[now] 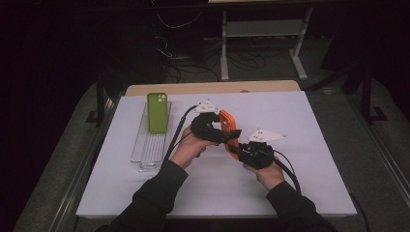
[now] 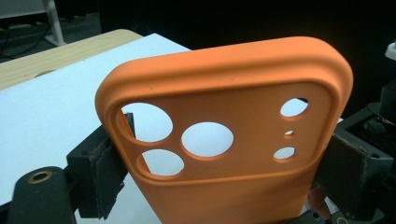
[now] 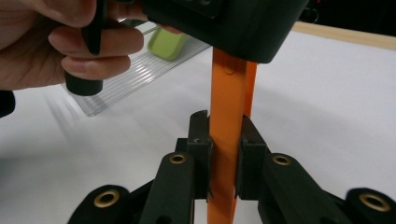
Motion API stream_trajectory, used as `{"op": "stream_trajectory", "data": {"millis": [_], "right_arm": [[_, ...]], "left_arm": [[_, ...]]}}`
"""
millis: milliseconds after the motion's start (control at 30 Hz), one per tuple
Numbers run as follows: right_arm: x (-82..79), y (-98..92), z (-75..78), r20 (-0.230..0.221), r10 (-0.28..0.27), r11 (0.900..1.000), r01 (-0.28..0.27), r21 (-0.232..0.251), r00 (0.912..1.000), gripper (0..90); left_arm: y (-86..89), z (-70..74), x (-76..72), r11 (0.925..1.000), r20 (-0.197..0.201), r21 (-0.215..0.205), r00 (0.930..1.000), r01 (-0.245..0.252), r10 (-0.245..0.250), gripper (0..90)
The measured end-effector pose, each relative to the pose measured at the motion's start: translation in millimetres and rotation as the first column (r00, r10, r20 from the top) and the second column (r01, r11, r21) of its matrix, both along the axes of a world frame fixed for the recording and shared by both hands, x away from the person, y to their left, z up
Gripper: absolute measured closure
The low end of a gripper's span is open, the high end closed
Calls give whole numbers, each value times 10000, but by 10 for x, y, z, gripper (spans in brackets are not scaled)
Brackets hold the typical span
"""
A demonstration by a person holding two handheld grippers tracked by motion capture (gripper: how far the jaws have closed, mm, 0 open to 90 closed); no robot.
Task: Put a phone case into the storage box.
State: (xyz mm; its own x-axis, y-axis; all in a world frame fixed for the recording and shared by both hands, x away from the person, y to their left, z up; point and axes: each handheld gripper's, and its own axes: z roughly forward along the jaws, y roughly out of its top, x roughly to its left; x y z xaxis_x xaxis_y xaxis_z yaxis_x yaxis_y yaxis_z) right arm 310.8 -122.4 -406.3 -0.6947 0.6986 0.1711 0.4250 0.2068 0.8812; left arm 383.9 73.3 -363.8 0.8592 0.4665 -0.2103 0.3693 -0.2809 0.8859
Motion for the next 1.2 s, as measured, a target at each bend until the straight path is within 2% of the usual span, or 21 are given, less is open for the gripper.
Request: {"op": "stream_trajectory", "data": {"millis": [167, 200, 300, 367, 467, 633, 733, 833, 900, 967, 1000, 1067, 1133, 1200], "right_arm": [[15, -23, 1, -302, -80, 9999, 76, -127, 9995, 519], [20, -32, 2, -334, -90, 9999, 86, -139, 9994, 480], [24, -91, -4, -515, -34, 9985, 6, -544, 9987, 359], [27, -139, -13, -655, -48, 9975, 1, -705, 9978, 302], [11, -227, -31, -756, -400, 9949, 328, -951, 9963, 216], [-17, -382, -62, -888, -474, 9911, 357, -1285, 9949, 140], [-48, -457, -100, -830, -528, 9875, 397, -1527, 9951, 105], [-63, -532, -139, -924, -490, 9871, 341, -1567, 9945, 0], [-71, -575, -166, -964, -455, 9850, 286, -1699, 9943, 0], [-95, -626, -201, -777, -413, 9818, 260, -1881, 9961, 0], [-104, -648, -211, -777, -399, 9813, 244, -1911, 9962, 0], [-118, -685, -228, -795, -344, 9828, 193, -1835, 9962, 0], [-132, -719, -234, -741, -297, 9845, 163, -1748, 9968, 0], [-144, -745, -240, -672, -241, 9858, 125, -1675, 9974, 0]], "left_arm": [[63, 57, 19, 9990, 268, 49, 9986, -452, 451, 133], [94, 81, 31, 9981, 272, 167, 9979, -600, 596, 133], [200, 164, 81, 9939, 310, 370, 9942, -1041, 1030, 134], [260, 225, 105, 9914, 370, 437, 9919, -1232, 1216, 134], [362, 353, 134, 9854, 614, 510, 9854, -1623, 1591, 135], [513, 516, 193, 9708, 940, 924, 9726, -2213, 2127, 135], [632, 602, 234, 9598, 1089, 1091, 9629, -2584, 2469, 134], [740, 668, 263, 9485, 1189, 1186, 9526, -2936, 2800, 135], [805, 699, 275, 9433, 1166, 1179, 9477, -3103, 2972, 134], [896, 727, 294, 9327, 1302, 1251, 9376, -3382, 3225, 135], [928, 735, 299, 9293, 1280, 1326, 9357, -3447, 3288, 135], [999, 749, 313, 9150, 1373, 1358, 9219, -3799, 3624, 134], [1094, 766, 323, 8967, 1432, 1524, 9070, -4156, 3960, 135], [1176, 777, 333, 8822, 1458, 1637, 8953, -4415, 4210, 134]]}}
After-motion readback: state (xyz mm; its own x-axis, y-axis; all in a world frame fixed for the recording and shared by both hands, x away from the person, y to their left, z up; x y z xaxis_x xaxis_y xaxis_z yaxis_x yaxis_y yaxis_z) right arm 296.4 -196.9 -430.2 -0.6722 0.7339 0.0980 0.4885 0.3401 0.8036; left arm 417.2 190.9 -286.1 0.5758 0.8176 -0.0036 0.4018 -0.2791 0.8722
